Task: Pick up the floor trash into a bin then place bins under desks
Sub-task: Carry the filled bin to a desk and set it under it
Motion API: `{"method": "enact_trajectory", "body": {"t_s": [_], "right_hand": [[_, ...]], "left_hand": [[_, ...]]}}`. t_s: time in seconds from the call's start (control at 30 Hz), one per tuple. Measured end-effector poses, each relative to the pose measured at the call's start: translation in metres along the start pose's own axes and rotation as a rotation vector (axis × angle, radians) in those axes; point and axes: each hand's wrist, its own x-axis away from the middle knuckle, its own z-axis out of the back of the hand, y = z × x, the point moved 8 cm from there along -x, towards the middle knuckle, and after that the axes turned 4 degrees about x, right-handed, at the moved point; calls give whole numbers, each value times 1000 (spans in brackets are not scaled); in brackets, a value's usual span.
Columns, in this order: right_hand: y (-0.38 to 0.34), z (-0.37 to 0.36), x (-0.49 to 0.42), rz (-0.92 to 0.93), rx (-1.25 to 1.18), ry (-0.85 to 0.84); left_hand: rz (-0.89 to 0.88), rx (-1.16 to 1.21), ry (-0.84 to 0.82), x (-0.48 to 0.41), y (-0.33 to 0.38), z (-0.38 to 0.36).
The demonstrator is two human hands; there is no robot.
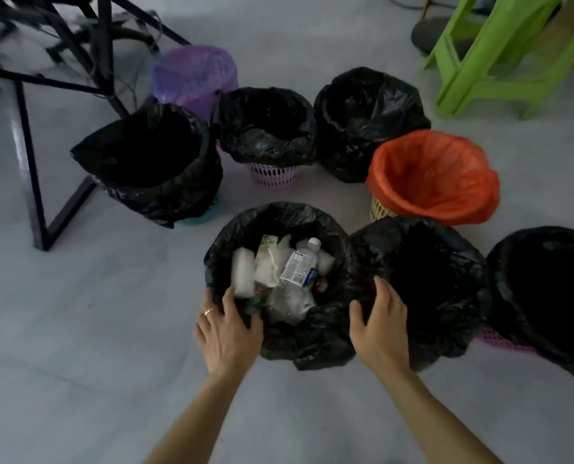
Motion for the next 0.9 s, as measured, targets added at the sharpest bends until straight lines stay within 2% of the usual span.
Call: {"method": "enact_trajectory", "body": {"t_s": [0.07,0.17,0.23,0.3,0.37,0.47,0.53,0.67,0.8,0.9], "right_hand": [[27,15,20,-175,-68,-11],[78,21,49,-582,-301,-51],[113,15,63,-970,-494,-95],[123,-1,71,-1199,-786,-173],[123,-10,56,-1237,-981,-239],[126,-26,25,-1266,-1194,-246],[131,-33,20,-1297,-1191,-220],[123,-7,33,-1272,-1046,-196],[116,30,71,-1266,-687,-269],[76,78,95,-1212,-508,-338]], "left_hand": [[180,115,-40,23,-7,1],[410,362,-41,49,-13,-9],[633,486,-145,59,-12,-37],[809,623,-291,68,-4,-69],[916,781,-370,66,8,-92],[967,976,-280,54,14,-104],[988,1089,-216,52,10,-100],[1038,1217,-110,63,-14,-60],[1112,1128,-55,98,-52,-12],[1214,1122,-2,145,-81,51]]}}
